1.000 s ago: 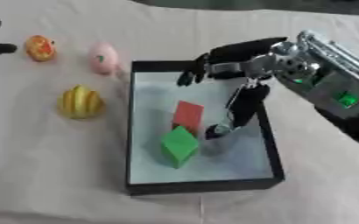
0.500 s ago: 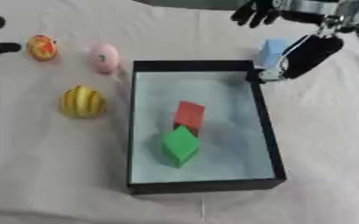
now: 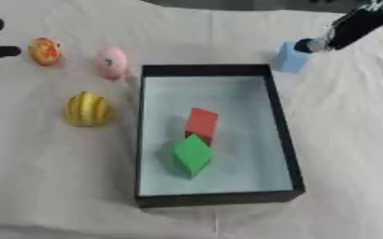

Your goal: Pick up objects on the table and place them in the box.

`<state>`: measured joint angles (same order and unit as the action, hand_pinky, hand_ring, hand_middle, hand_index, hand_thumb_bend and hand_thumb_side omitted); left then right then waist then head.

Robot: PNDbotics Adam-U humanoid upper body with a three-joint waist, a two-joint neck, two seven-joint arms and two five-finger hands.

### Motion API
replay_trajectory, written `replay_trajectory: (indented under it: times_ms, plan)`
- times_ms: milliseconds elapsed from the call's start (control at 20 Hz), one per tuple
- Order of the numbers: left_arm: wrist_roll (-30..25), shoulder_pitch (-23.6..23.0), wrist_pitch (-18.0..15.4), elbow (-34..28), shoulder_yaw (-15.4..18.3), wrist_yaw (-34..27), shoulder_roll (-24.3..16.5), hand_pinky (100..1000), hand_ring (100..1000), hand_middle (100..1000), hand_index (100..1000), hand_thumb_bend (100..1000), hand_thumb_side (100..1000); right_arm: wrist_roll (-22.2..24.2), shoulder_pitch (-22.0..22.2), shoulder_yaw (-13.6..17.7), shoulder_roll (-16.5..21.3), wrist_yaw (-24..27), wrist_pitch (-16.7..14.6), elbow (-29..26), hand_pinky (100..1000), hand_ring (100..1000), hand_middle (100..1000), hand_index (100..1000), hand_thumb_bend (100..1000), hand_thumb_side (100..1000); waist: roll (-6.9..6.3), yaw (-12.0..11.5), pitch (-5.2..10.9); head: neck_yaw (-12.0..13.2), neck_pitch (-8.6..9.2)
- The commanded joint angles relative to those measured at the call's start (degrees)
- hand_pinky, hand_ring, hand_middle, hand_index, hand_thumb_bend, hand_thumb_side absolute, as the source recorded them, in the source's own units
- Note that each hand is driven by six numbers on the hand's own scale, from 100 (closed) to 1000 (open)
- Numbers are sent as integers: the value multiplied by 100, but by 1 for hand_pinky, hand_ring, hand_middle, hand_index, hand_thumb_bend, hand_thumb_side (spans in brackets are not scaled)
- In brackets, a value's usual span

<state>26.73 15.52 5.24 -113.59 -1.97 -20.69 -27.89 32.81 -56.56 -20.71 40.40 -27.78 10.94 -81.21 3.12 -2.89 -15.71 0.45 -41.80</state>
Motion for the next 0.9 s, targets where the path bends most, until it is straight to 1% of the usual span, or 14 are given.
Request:
replay_trajectory:
  times_ms: [50,200,400,550,700,900]
  plan:
    - [11,51,-3,-100,42,22,-135,592,786,799,729,224,801,-9,-214,143,-9,-228,-223,492,858,865,846,922,491,212,-24,-9,129,-9,17]
    - [6,48,5,-100,38,20,-137,592,786,799,728,224,802,128,-319,122,-109,-351,-489,886,864,880,862,928,498,210,-25,-9,125,-10,27]
    - [0,51,7,-100,36,20,-136,592,786,799,728,223,802,356,-465,96,-242,-408,-867,1221,870,888,868,930,503,210,-31,-12,117,-8,30]
    - [-8,64,6,-100,31,18,-131,592,786,799,728,223,802,534,-611,76,-359,-595,-1121,1495,875,896,872,931,499,205,-33,-21,113,-26,46]
    - [-10,82,4,-100,30,11,-125,592,785,799,728,223,802,603,-696,154,-468,-761,-1291,1769,875,896,871,930,494,196,-31,-34,105,-29,57]
    - [-22,92,10,-100,17,7,-126,592,785,800,728,222,802,533,-803,249,-604,-1069,-1409,2116,876,899,873,929,481,188,-32,-38,89,-26,70]
